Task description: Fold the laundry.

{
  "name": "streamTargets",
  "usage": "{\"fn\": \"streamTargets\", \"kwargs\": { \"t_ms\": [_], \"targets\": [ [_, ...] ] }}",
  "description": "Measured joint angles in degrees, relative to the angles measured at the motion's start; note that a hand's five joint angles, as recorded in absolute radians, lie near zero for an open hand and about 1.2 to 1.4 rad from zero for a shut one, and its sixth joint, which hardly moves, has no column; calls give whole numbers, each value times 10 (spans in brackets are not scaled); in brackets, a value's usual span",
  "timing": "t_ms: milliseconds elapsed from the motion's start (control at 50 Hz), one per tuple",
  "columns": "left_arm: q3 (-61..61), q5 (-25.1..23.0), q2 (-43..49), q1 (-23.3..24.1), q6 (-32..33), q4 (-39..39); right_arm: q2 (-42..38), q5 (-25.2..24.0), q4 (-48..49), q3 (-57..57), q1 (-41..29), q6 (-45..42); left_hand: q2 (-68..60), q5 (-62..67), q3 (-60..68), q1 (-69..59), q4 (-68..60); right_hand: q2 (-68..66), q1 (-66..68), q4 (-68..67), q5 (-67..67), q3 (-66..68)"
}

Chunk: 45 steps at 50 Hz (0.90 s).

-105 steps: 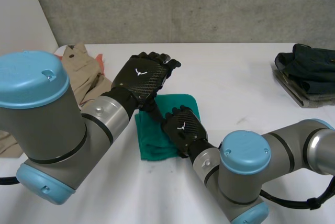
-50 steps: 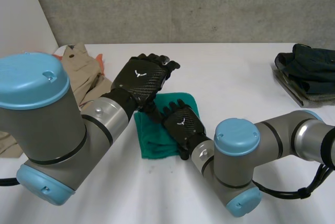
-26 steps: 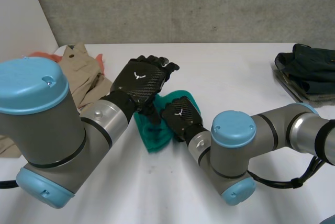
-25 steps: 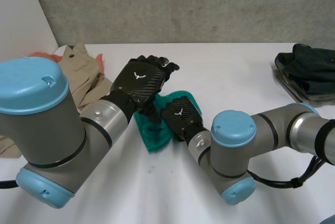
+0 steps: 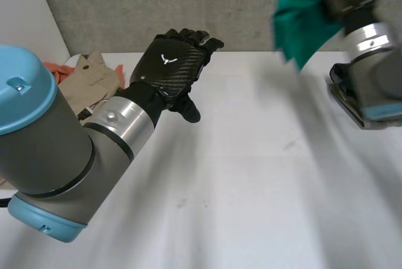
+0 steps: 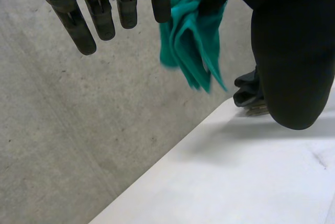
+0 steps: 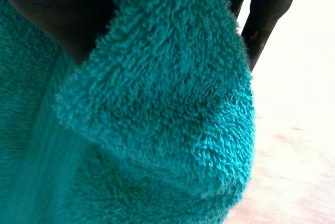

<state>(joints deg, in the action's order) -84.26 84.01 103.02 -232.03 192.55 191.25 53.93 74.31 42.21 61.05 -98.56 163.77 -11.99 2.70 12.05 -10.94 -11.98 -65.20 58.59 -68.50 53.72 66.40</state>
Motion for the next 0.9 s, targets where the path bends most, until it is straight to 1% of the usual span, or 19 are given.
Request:
{"fn": "streamTargets", "kwargs": {
  "t_ms": [80,160,240,260,300,400,460,480,500,580,660,780,900],
  "targets": [
    [-2,0,0,7,0,0,-42,-8,26,-45,82,48,0,0,0,0,0,0,0,0,0,0],
    [-6,0,2,11,0,-1,-100,-29,30,-86,143,77,0,0,0,0,0,0,0,-1,0,0],
    [-11,0,5,11,0,-1,-170,-71,28,-117,189,92,0,0,0,0,0,-2,0,-3,0,3],
    [-14,0,6,11,-1,-1,-197,-94,27,-124,204,96,0,0,0,0,0,-2,0,-3,0,4],
    [-16,0,7,11,-1,-1,-226,-122,27,-127,220,99,0,0,0,0,0,-2,0,-3,0,4],
    [-19,0,10,10,-1,-1,-273,-191,26,-106,257,100,0,0,0,0,0,-2,0,-3,3,4],
    [-19,0,10,11,-1,0,-279,-225,28,-84,272,100,0,0,0,0,0,-2,0,-3,15,4],
    [-19,0,10,11,-1,0,-279,-229,29,-81,273,100,0,0,0,0,0,-2,0,-3,17,4],
    [-19,0,10,12,-1,0,-278,-246,30,-71,280,100,0,0,0,0,0,-2,0,-3,19,4],
    [-19,0,10,14,-1,2,-269,-279,32,-55,292,100,0,0,0,0,0,-2,0,-3,22,4],
    [-20,0,10,17,-1,5,-258,-300,33,-50,302,101,0,0,0,0,0,-2,0,-3,22,4],
    [-20,1,10,18,-2,6,-233,-307,46,-41,307,115,0,0,0,0,0,-2,0,-3,22,4],
    [-20,1,10,18,-2,7,-202,-307,104,-21,306,180,0,0,0,0,0,-2,0,-3,22,4]
  ]
}}
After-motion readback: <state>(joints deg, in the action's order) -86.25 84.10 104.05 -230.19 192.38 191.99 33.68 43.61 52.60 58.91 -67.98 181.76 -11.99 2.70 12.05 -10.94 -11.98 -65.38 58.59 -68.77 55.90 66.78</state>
